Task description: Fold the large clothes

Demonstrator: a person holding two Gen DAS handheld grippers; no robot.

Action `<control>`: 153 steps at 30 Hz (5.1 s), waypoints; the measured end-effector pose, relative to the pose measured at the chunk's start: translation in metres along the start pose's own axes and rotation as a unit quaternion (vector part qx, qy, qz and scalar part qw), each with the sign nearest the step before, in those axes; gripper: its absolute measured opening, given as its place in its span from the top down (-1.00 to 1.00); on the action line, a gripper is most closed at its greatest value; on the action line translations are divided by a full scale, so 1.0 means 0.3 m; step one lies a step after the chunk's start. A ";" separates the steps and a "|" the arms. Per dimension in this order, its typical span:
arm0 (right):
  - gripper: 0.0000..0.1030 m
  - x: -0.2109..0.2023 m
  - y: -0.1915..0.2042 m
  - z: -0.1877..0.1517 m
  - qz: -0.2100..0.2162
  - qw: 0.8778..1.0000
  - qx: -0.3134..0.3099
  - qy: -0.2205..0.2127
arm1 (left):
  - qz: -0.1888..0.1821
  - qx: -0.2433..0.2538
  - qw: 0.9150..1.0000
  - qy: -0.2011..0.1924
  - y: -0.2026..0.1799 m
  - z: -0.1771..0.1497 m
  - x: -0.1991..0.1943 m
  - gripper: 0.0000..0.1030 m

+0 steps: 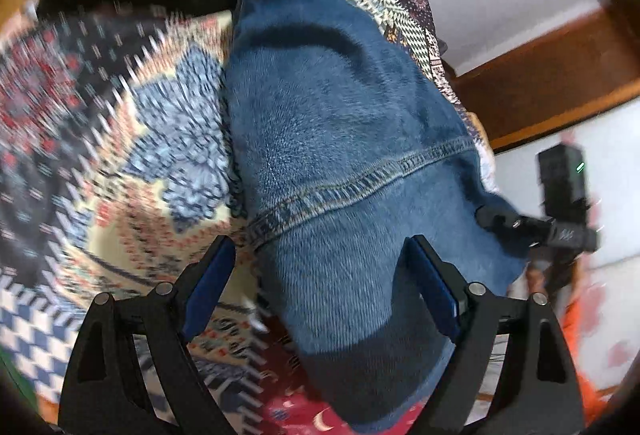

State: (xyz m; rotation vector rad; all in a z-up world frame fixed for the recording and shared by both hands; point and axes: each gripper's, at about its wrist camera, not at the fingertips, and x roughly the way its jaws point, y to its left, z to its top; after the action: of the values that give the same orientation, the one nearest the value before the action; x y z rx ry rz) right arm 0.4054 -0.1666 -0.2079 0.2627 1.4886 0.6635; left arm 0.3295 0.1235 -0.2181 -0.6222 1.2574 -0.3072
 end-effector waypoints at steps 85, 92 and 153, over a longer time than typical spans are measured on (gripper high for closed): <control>-0.06 0.108 0.761 0.722 -0.081 0.972 -0.136 -0.175 | 0.220 0.096 0.955 -0.172 0.159 0.800 -0.400 -0.48; -0.06 -0.123 0.854 0.575 -0.068 0.952 -0.167 -0.248 | 0.278 0.151 0.923 -0.220 -0.052 0.635 -0.566 -0.48; -1.00 -0.432 0.967 -0.370 -0.095 0.799 -0.229 -0.547 | 0.237 0.189 0.769 -0.563 -0.532 -0.505 -0.934 -0.99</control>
State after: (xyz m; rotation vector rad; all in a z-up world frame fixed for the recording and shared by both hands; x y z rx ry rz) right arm 0.2336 -0.0328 0.0488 0.0738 0.2066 0.5258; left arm 0.1214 0.1069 0.0705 -0.0391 0.1199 0.2453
